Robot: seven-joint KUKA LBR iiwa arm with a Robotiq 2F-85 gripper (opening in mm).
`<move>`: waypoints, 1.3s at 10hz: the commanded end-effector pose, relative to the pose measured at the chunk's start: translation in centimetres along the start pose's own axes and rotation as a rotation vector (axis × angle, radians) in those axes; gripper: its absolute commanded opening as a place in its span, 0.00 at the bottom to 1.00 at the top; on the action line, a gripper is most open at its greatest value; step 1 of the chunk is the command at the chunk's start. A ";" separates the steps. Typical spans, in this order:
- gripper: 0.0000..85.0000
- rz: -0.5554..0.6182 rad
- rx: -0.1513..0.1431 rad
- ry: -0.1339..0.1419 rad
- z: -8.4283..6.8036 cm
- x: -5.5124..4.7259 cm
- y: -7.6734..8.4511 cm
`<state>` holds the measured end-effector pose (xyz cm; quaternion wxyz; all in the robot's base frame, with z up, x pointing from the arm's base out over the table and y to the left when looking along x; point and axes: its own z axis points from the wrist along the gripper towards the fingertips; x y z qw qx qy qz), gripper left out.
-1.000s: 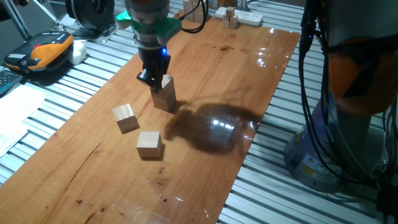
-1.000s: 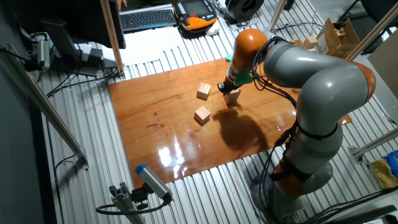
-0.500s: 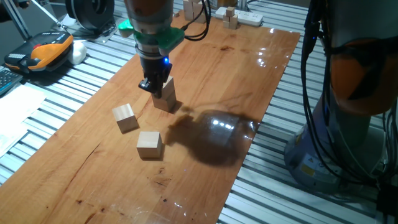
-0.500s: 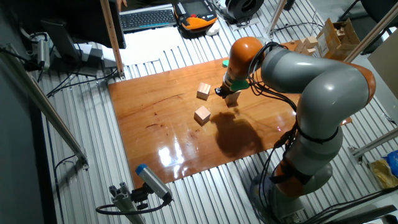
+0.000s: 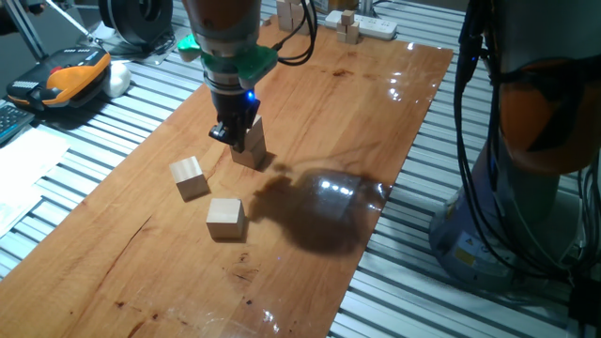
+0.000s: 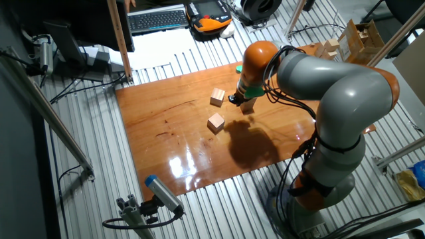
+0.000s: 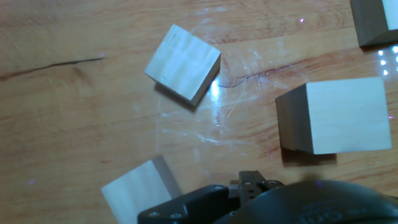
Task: Stack the blocks in a vertical line of five
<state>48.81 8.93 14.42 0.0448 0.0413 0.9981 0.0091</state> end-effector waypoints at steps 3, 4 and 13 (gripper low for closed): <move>0.00 0.000 -0.004 0.000 0.0 0.0 0.0; 0.00 -0.020 0.003 -0.007 0.0 0.0 0.0; 0.20 -0.143 -0.047 0.016 0.0 0.0 0.0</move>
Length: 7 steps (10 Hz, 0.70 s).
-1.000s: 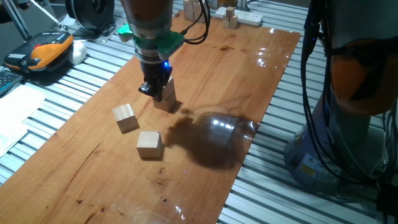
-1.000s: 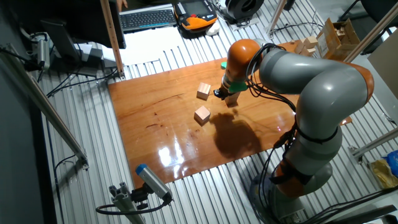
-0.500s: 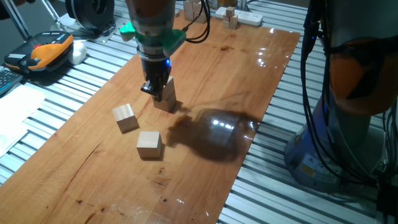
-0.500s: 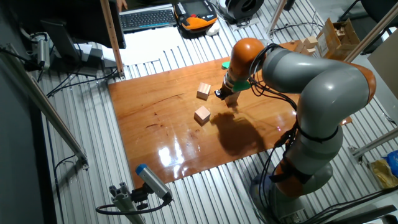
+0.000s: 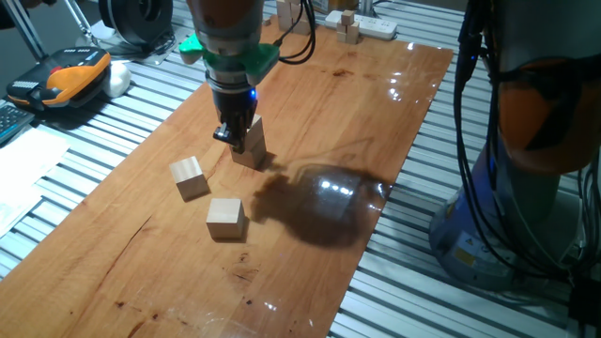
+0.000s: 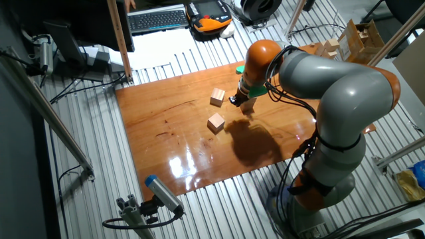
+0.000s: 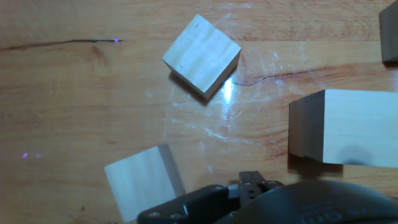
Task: Stack the blocks in a vertical line of five
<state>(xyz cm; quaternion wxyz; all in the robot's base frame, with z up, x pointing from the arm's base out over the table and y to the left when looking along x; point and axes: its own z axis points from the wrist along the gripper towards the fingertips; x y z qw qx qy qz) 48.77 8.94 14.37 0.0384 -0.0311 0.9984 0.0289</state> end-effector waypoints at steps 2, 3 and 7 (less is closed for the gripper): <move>0.40 0.010 0.006 -0.011 0.0 0.1 0.1; 0.40 0.023 0.007 -0.021 0.0 0.1 0.3; 0.40 0.050 0.027 -0.032 -0.2 -0.1 1.9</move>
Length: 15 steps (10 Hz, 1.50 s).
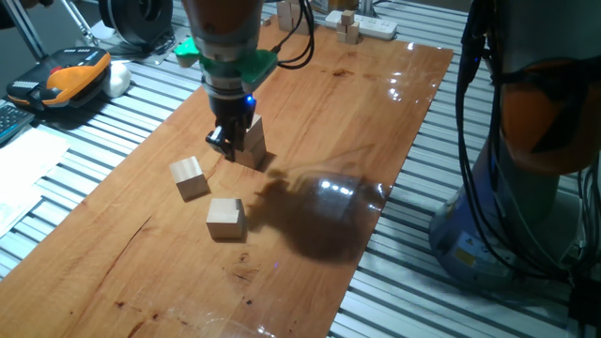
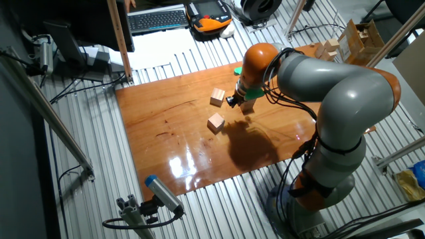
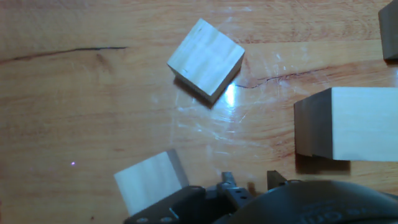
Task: Stack the blocks in a vertical line of five
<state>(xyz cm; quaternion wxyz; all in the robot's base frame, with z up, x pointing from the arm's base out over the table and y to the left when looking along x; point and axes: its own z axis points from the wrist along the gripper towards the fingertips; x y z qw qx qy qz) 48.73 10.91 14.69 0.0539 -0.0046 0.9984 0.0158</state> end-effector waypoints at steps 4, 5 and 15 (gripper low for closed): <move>0.60 -0.038 0.001 -0.012 0.3 0.2 1.5; 0.60 -0.076 -0.005 -0.009 0.4 0.2 1.6; 0.80 -0.173 0.052 -0.029 1.2 1.3 5.8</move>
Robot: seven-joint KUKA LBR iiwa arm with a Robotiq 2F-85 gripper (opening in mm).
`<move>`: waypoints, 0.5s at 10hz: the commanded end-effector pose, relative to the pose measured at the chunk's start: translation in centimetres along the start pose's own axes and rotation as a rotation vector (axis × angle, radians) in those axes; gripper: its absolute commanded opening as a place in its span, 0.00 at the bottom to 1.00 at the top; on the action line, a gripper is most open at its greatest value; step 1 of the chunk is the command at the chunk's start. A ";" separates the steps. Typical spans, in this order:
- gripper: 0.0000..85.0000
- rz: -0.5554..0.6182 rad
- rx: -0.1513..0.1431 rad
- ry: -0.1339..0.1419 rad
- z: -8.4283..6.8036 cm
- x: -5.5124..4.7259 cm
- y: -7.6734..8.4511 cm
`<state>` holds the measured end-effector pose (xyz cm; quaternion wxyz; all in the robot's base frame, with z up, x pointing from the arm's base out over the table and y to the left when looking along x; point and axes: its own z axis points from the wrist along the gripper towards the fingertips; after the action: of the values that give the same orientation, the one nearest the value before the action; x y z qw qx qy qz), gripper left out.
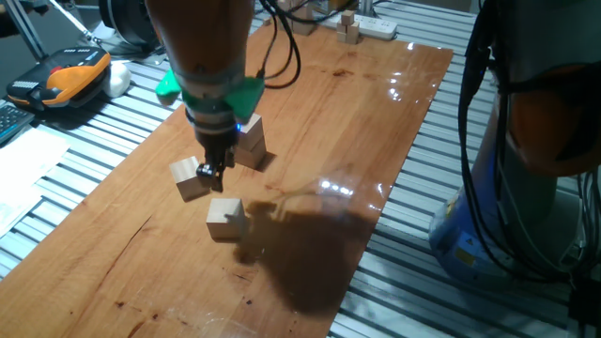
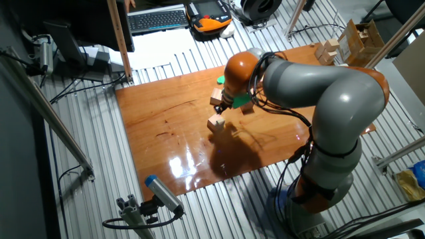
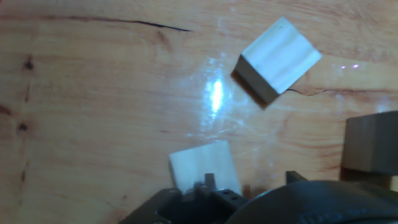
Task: Stack the blocks in a vertical line of five
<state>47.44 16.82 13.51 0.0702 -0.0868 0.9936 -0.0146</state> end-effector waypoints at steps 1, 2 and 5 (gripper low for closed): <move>0.80 0.022 0.008 -0.004 0.2 0.1 0.5; 0.80 0.031 0.017 -0.003 0.3 0.2 0.8; 0.80 0.009 0.027 0.005 0.8 -0.2 1.0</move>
<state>47.54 17.76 12.74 0.0689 -0.0813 0.9939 -0.0274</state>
